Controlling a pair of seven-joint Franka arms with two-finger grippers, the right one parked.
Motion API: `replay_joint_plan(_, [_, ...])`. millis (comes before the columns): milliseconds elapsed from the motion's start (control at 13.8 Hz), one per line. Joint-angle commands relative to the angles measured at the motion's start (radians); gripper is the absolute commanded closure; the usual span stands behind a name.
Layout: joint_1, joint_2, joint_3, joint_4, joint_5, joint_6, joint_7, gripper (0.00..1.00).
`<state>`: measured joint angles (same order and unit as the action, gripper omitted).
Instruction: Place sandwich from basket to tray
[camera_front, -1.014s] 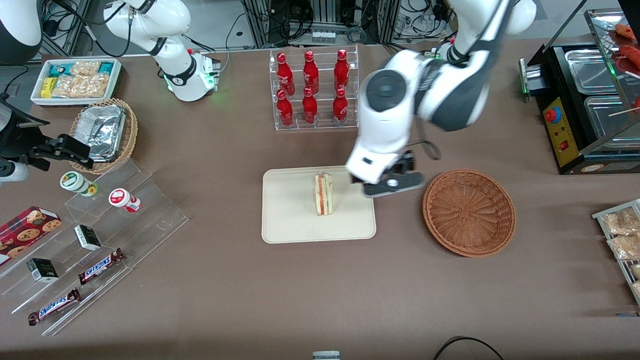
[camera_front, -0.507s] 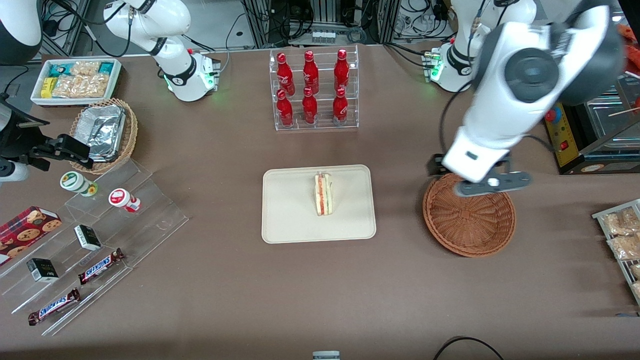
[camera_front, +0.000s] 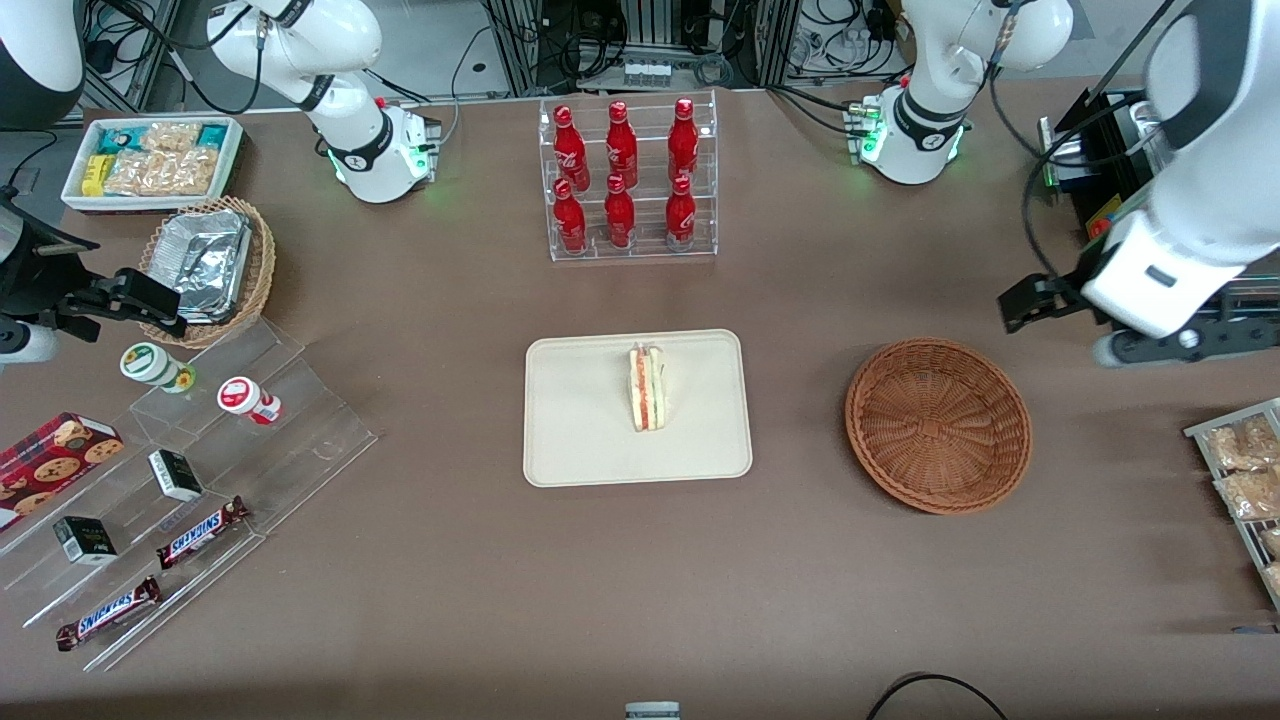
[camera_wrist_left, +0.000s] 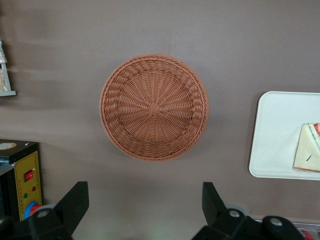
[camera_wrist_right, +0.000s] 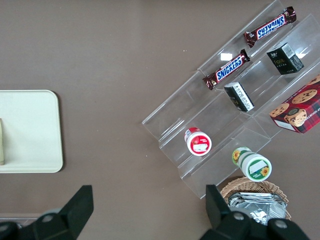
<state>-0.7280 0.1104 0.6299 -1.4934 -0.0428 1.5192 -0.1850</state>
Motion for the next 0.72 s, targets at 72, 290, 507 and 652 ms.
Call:
replay_joint_plan(72, [-0.014,-0.069,0.025,-0.028,-0.003,-0.025,0.019,0.0])
replay_joint_plan(290, [0.256,-0.075,-0.246,-0.024,-0.005,-0.037,0.03,0.0])
replay_joint_plan(507, [0.603,-0.098,-0.572,-0.036,0.0,-0.042,0.06,0.0])
replay_joint_plan(652, [0.772,-0.119,-0.724,-0.051,0.001,-0.048,0.107,0.0])
